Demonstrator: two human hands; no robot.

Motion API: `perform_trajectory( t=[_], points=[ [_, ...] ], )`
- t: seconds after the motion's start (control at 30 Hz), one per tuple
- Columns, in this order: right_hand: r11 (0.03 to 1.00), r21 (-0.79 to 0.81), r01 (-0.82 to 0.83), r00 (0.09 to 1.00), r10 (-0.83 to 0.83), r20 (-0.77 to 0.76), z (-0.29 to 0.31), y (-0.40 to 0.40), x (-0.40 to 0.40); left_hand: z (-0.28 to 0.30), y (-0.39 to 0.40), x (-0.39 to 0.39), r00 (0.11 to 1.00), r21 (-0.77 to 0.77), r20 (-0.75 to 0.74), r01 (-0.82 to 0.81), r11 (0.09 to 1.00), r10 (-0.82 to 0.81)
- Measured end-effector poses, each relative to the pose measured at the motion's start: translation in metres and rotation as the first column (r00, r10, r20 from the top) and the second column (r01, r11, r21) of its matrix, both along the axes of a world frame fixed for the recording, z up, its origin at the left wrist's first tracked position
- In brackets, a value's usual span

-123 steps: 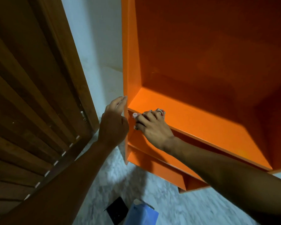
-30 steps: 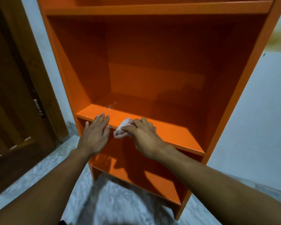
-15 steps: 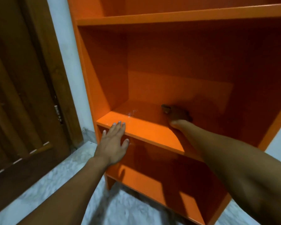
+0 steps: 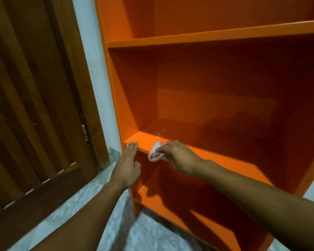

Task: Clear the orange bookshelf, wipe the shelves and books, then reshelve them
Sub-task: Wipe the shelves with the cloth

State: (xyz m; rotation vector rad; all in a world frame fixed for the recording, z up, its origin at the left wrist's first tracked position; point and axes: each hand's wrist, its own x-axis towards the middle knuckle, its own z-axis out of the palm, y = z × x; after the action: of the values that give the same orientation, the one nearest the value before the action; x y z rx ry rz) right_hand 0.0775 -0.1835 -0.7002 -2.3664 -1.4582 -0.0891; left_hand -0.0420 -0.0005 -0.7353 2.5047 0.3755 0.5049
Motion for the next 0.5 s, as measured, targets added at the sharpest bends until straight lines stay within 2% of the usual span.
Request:
perform_trajectory(
  t=[0.07,0.13,0.2,0.3,0.37,0.4,0.43,0.5],
  points=[
    [0.993,0.025,-0.111,0.993,0.112,-0.03,0.012,0.002,-0.011,0.0,0.007,-0.001,1.0,0.011,0.004,-0.027,1.0,0.027],
    [0.983,0.12,-0.138,0.985,0.148,-0.085,0.028,0.009,-0.013,0.003,0.011,0.002,0.999,0.031,0.02,-0.037,0.999,0.036],
    [0.97,0.241,-0.04,0.992,0.068,-0.108,0.039,0.019,0.004,0.01,0.017,0.006,0.996,0.038,0.048,-0.071,0.997,0.069],
    [0.912,0.336,0.235,0.954,-0.151,-0.257,0.034,0.033,0.073,0.016,0.025,0.013,0.992,0.079,0.085,-0.105,0.991,0.098],
    [0.889,0.216,0.404,0.909,-0.362,-0.209,0.022,0.039,0.118,0.012,0.031,0.017,0.992,0.095,0.076,-0.108,0.99,0.101],
    [0.897,0.111,0.428,0.899,-0.411,-0.149,0.013,0.042,0.135,0.009,0.034,0.018,0.992,0.092,0.063,-0.112,0.989,0.106],
    [0.896,0.027,0.443,0.891,-0.437,-0.124,0.005,0.045,0.146,0.005,0.038,0.019,0.993,0.09,0.053,-0.113,0.99,0.108],
    [0.895,0.011,0.446,0.886,-0.439,-0.15,-0.002,0.057,0.154,-0.002,0.045,0.019,0.994,0.095,0.058,-0.098,0.991,0.093]
  ],
)
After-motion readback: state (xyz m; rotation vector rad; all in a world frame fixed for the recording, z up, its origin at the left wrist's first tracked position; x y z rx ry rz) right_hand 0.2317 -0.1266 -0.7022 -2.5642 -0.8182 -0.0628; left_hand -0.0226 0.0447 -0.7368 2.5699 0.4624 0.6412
